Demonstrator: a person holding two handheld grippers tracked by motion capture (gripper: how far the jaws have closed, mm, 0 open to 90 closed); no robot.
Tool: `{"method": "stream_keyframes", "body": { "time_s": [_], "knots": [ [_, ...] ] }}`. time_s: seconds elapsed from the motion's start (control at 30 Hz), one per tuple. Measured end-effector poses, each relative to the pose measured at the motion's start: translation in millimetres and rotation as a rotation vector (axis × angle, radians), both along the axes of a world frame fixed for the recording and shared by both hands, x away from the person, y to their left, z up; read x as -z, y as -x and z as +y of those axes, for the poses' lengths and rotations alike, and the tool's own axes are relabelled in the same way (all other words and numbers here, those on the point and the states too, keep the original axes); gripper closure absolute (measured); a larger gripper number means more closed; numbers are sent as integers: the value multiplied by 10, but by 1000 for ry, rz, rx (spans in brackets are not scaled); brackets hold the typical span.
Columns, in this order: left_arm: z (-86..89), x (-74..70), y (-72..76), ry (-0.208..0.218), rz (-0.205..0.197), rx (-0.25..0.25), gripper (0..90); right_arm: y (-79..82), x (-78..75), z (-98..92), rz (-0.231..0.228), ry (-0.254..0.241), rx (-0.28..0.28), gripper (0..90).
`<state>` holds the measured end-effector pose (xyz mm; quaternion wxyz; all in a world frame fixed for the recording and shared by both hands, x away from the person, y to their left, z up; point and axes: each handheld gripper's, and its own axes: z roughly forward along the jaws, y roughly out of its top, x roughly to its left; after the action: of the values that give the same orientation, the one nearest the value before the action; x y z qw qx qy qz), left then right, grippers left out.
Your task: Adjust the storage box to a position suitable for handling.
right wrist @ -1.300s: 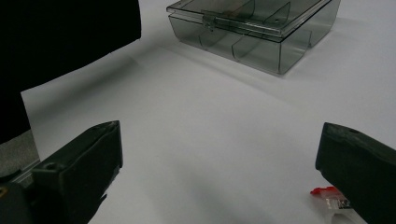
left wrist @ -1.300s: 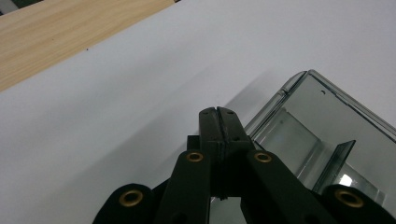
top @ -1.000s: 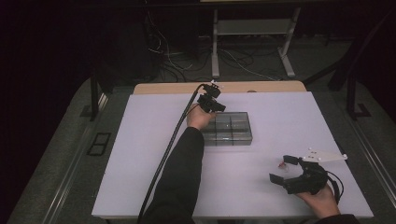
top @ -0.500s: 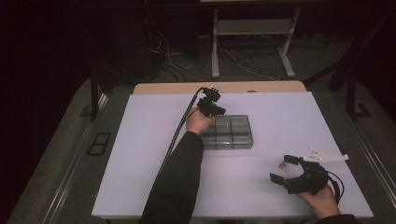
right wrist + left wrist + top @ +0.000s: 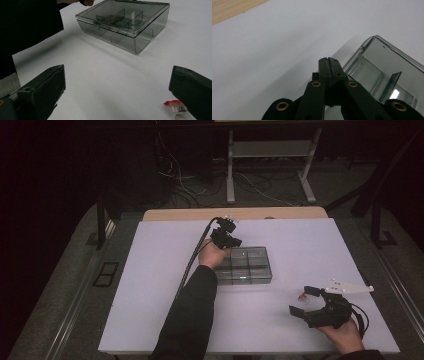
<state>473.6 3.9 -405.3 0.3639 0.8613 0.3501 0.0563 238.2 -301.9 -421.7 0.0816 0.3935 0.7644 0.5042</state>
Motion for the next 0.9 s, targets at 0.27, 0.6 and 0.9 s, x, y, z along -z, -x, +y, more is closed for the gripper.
{"method": "stream_keyframes", "body": {
  "time_s": [0.27, 0.6, 0.9],
  "knots": [
    [2, -5, 46, 35, 4, 8, 887, 0, 0, 0, 0, 0, -1, 5],
    [-17, -43, 107, 2, -25, -10, 864, 5, 1, -1, 0, -1, 1, 5],
    [143, -175, 233, 37, -43, 4, 706, 6, 3, -3, 2, -2, 3, 5]
  ]
}}
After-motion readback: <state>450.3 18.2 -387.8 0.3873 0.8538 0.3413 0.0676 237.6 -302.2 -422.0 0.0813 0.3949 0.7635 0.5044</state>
